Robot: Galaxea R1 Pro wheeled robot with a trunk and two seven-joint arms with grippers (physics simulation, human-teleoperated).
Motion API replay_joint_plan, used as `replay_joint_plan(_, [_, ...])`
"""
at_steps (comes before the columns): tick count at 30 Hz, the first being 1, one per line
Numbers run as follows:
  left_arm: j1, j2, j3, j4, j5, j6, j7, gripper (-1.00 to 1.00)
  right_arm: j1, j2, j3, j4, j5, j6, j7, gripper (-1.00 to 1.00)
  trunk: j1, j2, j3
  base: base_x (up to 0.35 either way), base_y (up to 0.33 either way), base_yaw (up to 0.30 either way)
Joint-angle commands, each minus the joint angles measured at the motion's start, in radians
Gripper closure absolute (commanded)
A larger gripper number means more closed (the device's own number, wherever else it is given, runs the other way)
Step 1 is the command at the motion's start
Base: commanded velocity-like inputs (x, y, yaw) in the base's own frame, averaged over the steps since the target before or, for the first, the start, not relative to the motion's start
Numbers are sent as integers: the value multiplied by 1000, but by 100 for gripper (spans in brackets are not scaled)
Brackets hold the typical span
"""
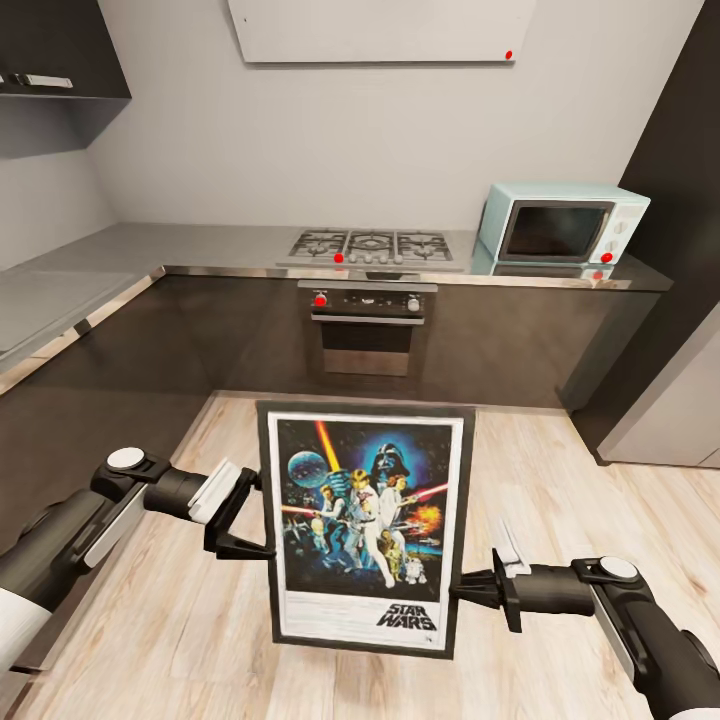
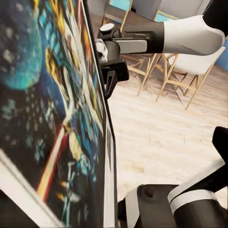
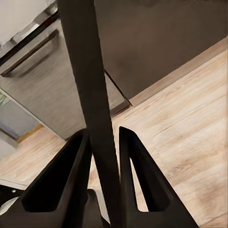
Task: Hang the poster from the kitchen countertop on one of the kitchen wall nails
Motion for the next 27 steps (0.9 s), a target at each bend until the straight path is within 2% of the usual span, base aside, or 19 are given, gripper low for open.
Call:
replay_joint_plan(1, [-1,1,-3,0,5,11,-2,-100,-1,0,0,0,-2,15,4,100,0,-1,-1,0,0,0])
replay_joint_plan(16, [-1,6,10,12,3,11,-1,-100,-1,0,0,0,-2,14,4,100,0,-1,-1,0,0,0])
replay_joint_plan(17, [-1,23,31,14,3,11,-2,-100,-1,0,0,0,-2,14,4,100,0,-1,-1,0,0,0])
replay_joint_plan(19, [-1,37,36,15,3,11,-2,-100,-1,0,0,0,-2,14,4,100,0,-1,-1,0,0,0])
replay_joint_plan(20, [-1,52,40,17,3,10,-2,-100,-1,0,0,0,-2,14,4,100,0,-1,-1,0,0,0])
replay_joint_plan(27, [-1,58,41,49,3,7,-2,-100,-1,0,0,0,-2,14,4,100,0,-1,-1,0,0,0])
